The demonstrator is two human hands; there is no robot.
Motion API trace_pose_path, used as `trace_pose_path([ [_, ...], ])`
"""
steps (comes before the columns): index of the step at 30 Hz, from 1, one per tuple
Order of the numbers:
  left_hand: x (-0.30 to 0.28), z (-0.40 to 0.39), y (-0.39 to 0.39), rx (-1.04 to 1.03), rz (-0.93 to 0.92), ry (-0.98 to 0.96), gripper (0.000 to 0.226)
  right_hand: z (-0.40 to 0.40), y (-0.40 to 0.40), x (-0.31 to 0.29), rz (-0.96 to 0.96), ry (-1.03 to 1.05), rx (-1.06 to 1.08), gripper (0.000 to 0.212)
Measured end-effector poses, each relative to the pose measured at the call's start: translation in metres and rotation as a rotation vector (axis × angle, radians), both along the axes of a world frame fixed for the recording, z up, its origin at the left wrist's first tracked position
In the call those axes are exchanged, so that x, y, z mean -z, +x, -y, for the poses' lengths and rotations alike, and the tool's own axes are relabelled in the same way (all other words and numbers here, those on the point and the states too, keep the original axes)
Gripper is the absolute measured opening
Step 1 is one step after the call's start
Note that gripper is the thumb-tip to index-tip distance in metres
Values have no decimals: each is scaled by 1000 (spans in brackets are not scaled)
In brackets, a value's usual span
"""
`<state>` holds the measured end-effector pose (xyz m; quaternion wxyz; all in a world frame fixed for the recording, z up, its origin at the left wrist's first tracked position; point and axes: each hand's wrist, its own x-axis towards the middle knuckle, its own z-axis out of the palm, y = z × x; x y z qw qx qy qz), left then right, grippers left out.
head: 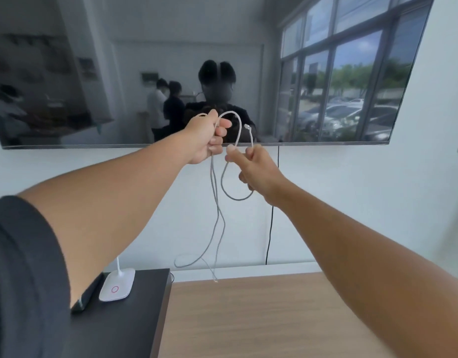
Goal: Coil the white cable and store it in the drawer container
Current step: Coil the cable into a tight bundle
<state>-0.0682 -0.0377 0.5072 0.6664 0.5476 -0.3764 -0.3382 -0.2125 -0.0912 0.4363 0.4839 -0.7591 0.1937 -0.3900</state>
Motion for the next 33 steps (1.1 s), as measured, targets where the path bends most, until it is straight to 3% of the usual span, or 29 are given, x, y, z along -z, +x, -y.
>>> trace_pose_path([
  [8,2,7,-8,-62,-3,-79,44,-3,20,2,-53,-4,37,45],
  [14,4,0,1,-97,-12,-108,49,1,13,5,36,-4,95,50],
  [19,16,-13,28,-159,-68,-119,53,10,1,-3,12,-26,173,51],
  [24,33,-24,32,-40,-232,-106,52,9,3,-5,-16,-33,146,50],
  [33,40,-17,7,-131,123,83,40,-9,21,-11,145,44,92,50],
])
